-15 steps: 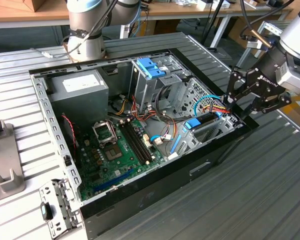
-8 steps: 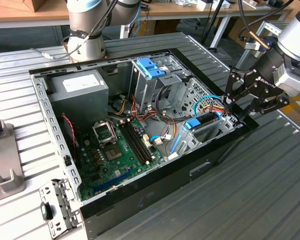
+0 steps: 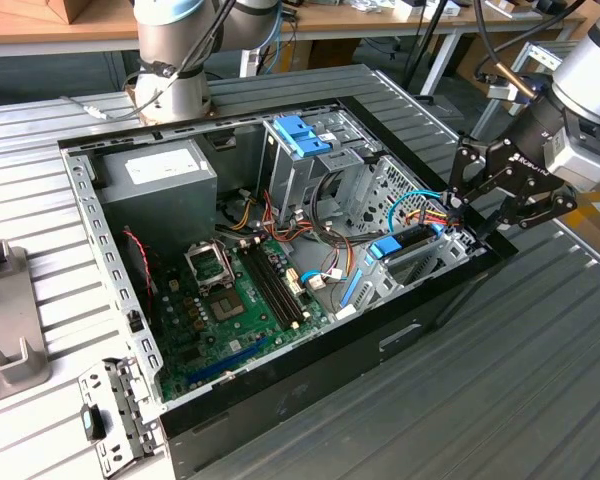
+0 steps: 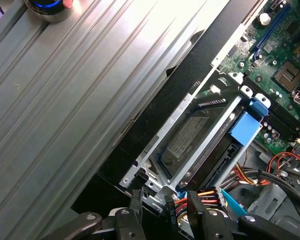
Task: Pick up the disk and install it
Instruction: 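Insert the first disk wire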
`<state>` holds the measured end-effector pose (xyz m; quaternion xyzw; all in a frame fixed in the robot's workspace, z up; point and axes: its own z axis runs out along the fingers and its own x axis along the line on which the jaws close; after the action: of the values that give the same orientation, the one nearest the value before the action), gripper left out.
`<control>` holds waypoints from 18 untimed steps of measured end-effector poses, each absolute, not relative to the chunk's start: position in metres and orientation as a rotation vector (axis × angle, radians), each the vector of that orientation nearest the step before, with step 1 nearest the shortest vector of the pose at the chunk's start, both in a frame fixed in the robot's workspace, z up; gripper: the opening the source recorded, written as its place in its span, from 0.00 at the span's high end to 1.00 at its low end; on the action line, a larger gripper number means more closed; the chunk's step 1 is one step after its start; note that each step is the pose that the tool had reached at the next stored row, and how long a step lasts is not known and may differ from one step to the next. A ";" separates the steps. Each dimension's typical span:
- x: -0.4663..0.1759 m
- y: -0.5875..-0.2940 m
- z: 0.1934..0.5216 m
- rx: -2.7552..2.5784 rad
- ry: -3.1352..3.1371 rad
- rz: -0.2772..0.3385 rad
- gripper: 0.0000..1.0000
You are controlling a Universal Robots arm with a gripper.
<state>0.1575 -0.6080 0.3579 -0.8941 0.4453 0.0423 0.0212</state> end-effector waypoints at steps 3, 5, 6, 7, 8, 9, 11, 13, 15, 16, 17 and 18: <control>0.157 -0.608 0.358 -2.772 1.380 0.131 0.60; 0.157 -0.608 0.358 -2.772 1.380 0.131 0.72; 0.157 -0.608 0.358 -2.772 1.380 0.131 0.78; 0.157 -0.608 0.358 -2.772 1.381 0.131 0.82; 0.157 -0.608 0.358 -2.772 1.380 0.131 0.82; 0.157 -0.608 0.358 -2.772 1.380 0.131 0.82; 0.157 -0.608 0.358 -2.772 1.380 0.131 0.82; 0.157 -0.608 0.358 -2.771 1.380 0.131 0.82; 0.157 -0.608 0.358 -2.771 1.380 0.131 0.82; 0.157 -0.608 0.358 -2.771 1.380 0.131 0.82; 0.157 -0.608 0.358 -2.771 1.380 0.131 0.82; 0.158 -0.608 0.359 -2.771 1.380 0.131 0.82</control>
<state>0.1575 -0.6081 0.3593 -0.8941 0.4453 0.0424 0.0217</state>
